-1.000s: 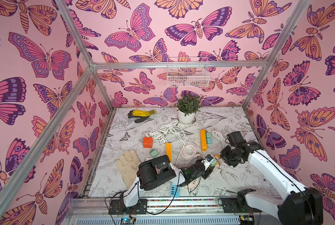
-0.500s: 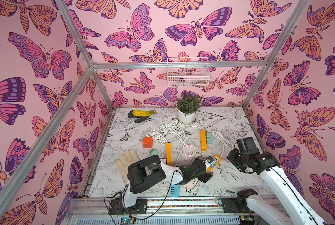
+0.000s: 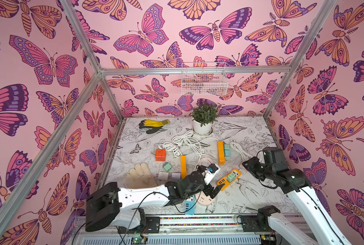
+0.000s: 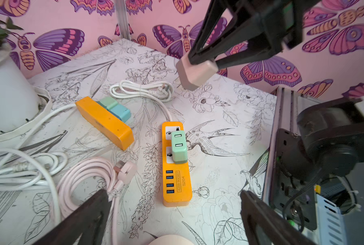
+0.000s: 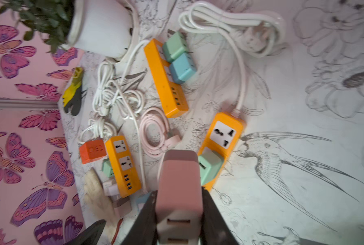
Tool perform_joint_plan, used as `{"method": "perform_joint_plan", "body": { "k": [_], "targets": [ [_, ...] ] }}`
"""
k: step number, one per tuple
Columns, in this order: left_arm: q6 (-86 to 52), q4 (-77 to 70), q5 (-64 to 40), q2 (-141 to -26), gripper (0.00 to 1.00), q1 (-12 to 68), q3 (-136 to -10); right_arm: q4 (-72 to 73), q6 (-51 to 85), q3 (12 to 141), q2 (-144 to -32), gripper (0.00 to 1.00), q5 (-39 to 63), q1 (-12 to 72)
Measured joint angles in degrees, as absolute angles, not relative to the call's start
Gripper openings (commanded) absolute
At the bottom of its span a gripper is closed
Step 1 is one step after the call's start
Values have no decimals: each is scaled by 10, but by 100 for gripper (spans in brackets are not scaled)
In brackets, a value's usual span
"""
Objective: Pull the plug off the socket
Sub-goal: Remove the plug from the socket, then place the plug at the center of the board.
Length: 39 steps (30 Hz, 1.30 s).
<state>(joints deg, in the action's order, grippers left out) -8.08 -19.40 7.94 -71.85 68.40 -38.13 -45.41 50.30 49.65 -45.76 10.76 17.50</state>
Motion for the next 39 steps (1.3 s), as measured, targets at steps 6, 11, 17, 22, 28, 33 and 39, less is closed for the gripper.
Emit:
{"method": "perform_joint_plan", "body": {
  "k": [6, 11, 17, 22, 28, 33, 39],
  "targets": [
    [-155, -174, 69, -539, 100, 621, -308, -321, 503, 449, -467, 22, 204, 175],
    [-227, -129, 47, -431, 100, 545, -270, -203, 528, 428, -533, 22, 260, 198],
    [-278, -46, 32, -354, 100, 513, -269, -120, 533, 444, -643, 22, 268, 291],
    [-292, 23, 32, -319, 99, 506, -284, -79, 536, 499, -748, 23, 256, 351],
    [-304, 55, 29, -293, 100, 505, -303, -47, 535, 594, -881, 24, 245, 435],
    [-316, 74, 27, -267, 99, 505, -304, -39, 533, 683, -1007, 24, 243, 487],
    [-326, 99, 28, -213, 100, 505, -302, -41, 538, 767, -1123, 25, 248, 522]
  ]
}}
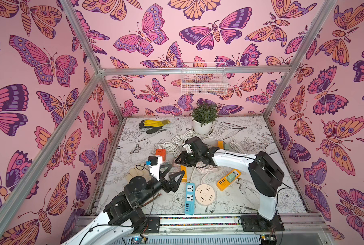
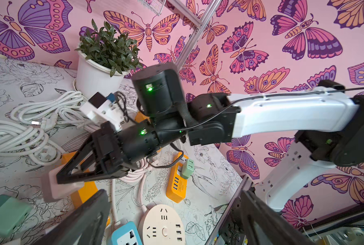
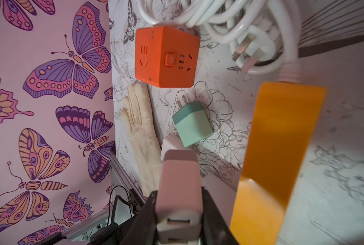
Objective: Pull the plug off the socket
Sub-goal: Place the plug at the center of the board.
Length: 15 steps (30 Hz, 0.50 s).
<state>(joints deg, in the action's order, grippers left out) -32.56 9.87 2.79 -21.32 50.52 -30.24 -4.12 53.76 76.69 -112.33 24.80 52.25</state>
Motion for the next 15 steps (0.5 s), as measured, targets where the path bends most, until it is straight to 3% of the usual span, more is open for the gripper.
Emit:
{"method": "perform_joint_plan", "body": {
  "k": [15],
  "targets": [
    [-337, 138, 30, -161, 99, 505, -298, -82, 541, 955, -1262, 30, 263, 564]
  ]
}}
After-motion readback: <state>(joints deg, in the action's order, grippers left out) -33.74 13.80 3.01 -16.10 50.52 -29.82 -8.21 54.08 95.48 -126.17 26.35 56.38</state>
